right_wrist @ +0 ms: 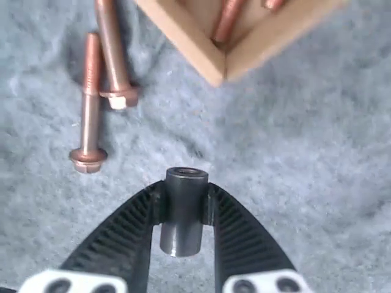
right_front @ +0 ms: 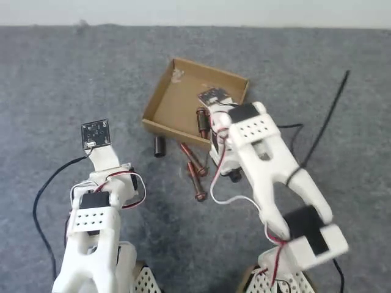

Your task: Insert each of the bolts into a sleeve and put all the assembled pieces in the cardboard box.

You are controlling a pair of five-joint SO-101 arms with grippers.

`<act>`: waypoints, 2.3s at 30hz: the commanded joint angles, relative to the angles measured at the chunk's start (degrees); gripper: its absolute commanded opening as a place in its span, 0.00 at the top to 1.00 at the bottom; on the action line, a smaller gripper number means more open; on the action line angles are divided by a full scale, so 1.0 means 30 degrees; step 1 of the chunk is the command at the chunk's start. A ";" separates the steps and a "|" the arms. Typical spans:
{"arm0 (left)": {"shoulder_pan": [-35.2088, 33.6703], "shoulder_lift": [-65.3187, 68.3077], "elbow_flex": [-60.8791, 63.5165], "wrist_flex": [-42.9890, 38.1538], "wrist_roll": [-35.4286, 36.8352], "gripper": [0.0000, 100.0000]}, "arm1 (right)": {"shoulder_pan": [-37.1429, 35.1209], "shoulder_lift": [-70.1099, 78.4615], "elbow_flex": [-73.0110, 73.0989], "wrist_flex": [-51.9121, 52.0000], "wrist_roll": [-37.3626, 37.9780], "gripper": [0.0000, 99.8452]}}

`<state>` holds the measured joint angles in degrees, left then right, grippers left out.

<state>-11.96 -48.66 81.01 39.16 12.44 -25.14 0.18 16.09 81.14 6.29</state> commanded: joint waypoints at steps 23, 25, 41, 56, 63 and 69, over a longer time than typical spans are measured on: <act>0.8293 -0.0264 -0.5465 0.5978 -0.2051 0.99 | 0.8484 -1.2469 1.4066 -0.8396 -0.1934 0.99; 0.9289 -0.0264 -0.6198 0.6857 -0.4249 0.99 | 0.8513 -1.2557 1.4359 -0.8571 -0.1817 0.99; 1.2923 -0.0234 -0.5963 0.9758 -1.8960 0.91 | 0.8630 -1.2527 1.4505 -0.8718 -0.1817 0.99; 1.3685 1.1692 -1.2821 0.9055 -2.1158 0.90 | 0.8659 -1.2703 1.4857 -0.8806 -0.0234 0.99; 1.3333 1.2542 -1.3641 0.9172 -2.2066 0.90 | 0.8659 -1.2703 1.5121 -0.9275 -0.0059 0.99; 1.3040 1.2718 -1.3289 0.8527 -2.3004 0.90 | 0.8894 -1.2733 1.5092 -0.9275 -0.0059 0.99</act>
<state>27.52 -10.68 42.51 66.77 -55.43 -0.44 -35.87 61.80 54.15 4.88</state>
